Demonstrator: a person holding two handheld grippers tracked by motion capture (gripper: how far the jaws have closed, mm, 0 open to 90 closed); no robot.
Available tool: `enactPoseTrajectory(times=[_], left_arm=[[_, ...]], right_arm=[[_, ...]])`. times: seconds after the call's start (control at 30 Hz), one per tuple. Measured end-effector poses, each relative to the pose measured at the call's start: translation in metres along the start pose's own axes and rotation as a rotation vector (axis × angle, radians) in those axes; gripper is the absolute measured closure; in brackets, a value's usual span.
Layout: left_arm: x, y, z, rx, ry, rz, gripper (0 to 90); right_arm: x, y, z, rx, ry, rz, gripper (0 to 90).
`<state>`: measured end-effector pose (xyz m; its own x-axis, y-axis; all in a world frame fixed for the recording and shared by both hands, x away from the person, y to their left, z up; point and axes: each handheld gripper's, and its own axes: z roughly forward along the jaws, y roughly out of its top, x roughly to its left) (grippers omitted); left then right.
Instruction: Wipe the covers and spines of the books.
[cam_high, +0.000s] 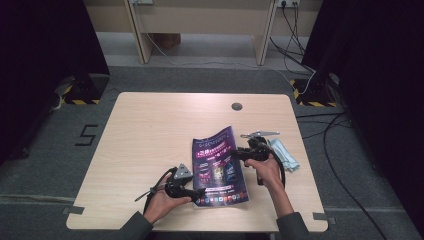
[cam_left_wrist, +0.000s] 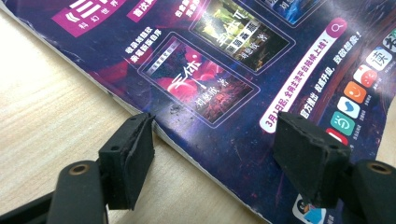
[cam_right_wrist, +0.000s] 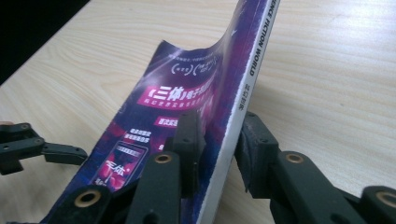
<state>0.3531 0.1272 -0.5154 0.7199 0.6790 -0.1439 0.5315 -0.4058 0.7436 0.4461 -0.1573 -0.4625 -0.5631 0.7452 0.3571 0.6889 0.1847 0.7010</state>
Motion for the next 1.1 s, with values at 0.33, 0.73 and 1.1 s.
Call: enactPoseTrajectory(times=[0.33,0.73,1.1], left_arm=[[0.003,-0.001,-0.002,-0.005,0.008,-0.021,26.8],[0.030,-0.009,-0.028,-0.013,0.072,-0.062,26.7],[0.044,-0.019,-0.037,0.015,0.091,-0.091,26.7]], right_arm=[[0.013,0.012,-0.005,-0.001,0.013,-0.071,78.5],[0.029,0.043,-0.013,0.120,-0.029,-0.179,81.5],[0.024,0.062,-0.029,0.152,-0.109,-0.242,83.2]])
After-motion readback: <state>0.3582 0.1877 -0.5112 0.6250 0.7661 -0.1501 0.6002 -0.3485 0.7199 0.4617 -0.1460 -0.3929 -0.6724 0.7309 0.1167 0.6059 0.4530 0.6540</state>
